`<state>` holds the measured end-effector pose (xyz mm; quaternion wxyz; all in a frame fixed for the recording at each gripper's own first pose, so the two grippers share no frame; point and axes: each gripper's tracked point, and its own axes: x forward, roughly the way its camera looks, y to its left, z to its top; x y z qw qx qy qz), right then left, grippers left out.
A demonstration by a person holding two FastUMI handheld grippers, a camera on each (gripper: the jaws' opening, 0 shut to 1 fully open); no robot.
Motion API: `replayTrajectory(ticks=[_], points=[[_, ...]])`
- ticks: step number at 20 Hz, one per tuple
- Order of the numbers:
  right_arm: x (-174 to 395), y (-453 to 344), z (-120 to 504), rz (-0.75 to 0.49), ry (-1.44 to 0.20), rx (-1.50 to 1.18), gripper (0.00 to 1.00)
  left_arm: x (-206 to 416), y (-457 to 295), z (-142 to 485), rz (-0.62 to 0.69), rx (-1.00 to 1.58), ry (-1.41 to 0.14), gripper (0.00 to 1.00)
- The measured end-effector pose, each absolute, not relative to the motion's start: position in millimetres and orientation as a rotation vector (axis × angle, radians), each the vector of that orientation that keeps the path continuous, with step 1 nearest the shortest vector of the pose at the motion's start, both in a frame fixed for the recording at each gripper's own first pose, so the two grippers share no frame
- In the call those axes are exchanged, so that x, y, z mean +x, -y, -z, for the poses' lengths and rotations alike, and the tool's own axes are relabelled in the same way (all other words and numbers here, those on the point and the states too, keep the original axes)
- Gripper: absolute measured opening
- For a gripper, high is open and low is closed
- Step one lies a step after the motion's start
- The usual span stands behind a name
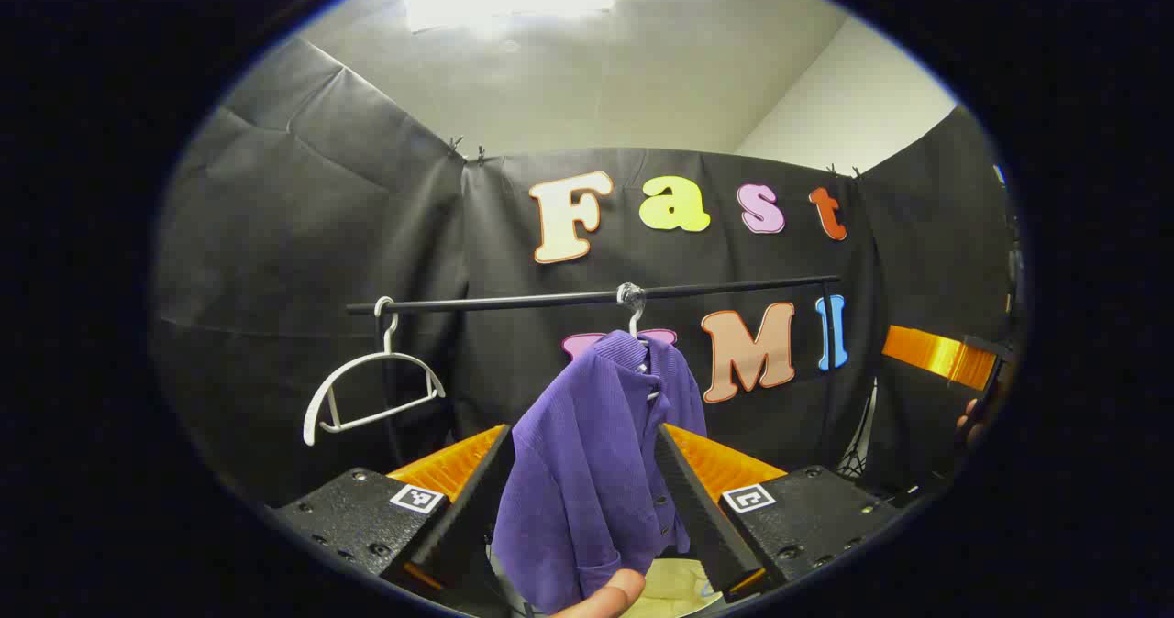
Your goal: Grasp the clothes on the hanger with both hands and then place them into the laundry hamper below.
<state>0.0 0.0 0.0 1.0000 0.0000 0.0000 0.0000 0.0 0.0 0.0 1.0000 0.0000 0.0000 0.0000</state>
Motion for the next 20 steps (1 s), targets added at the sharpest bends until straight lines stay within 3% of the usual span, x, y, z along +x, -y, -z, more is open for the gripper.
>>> replayTrajectory(ticks=[3, 7, 11, 13, 14, 20], points=[[-1, 4, 7, 0.012, -0.025, -0.046, 0.99, 4, 2, 1, -0.006, -0.004, -0.012, 0.91], [5, -8, 20, -0.02, -0.064, -0.091, 0.94, 9, 5, 7, -0.003, -0.008, -0.042, 0.92], [7, -15, 32, -0.04, -0.105, -0.135, 0.99, 10, 7, 4, 0.0, -0.012, -0.033, 0.92], [9, -15, 40, -0.041, -0.127, -0.15, 0.96, 12, 9, 5, 0.006, -0.013, -0.035, 0.92], [10, -14, 41, -0.036, -0.133, -0.154, 0.96, 13, 9, 5, 0.005, -0.016, -0.036, 0.95], [22, -11, 48, -0.031, -0.132, -0.1, 0.96, 30, 20, 28, -0.007, -0.029, -0.066, 0.91]])
